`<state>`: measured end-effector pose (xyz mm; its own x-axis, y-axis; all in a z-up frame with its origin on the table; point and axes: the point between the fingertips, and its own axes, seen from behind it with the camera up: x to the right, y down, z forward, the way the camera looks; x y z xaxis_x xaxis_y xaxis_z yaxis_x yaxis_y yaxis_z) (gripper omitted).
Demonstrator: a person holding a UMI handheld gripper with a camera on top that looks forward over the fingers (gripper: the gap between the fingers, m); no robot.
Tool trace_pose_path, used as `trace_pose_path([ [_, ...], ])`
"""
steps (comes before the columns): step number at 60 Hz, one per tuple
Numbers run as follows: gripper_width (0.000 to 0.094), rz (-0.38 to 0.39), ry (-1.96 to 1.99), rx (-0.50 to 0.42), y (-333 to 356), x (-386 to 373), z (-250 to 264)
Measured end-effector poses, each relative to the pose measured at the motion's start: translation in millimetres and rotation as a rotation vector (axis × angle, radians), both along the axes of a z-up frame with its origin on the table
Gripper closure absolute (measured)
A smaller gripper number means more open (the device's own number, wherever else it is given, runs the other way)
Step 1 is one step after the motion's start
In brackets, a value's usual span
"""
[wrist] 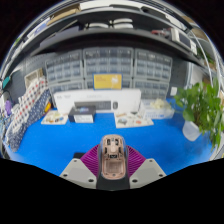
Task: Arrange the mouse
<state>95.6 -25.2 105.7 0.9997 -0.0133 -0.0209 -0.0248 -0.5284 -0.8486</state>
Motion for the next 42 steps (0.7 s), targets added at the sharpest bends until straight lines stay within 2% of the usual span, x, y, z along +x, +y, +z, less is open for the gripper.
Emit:
trace_pose_path([
  [10, 0.0612, 0.007, 0.036, -0.114, -19, -3, -75],
  [21, 0.0602, 0.031, 0.05, -0.182, -28, -18, -121],
  [32, 0.0564, 0.021, -0.007, -0.159, -28, -17, -121],
  [33, 0.0523, 0.019, -0.006, -0.156, -28, -17, -121],
  [42, 0.047, -0.005, 0.012, -0.144, -26, -16, -121],
])
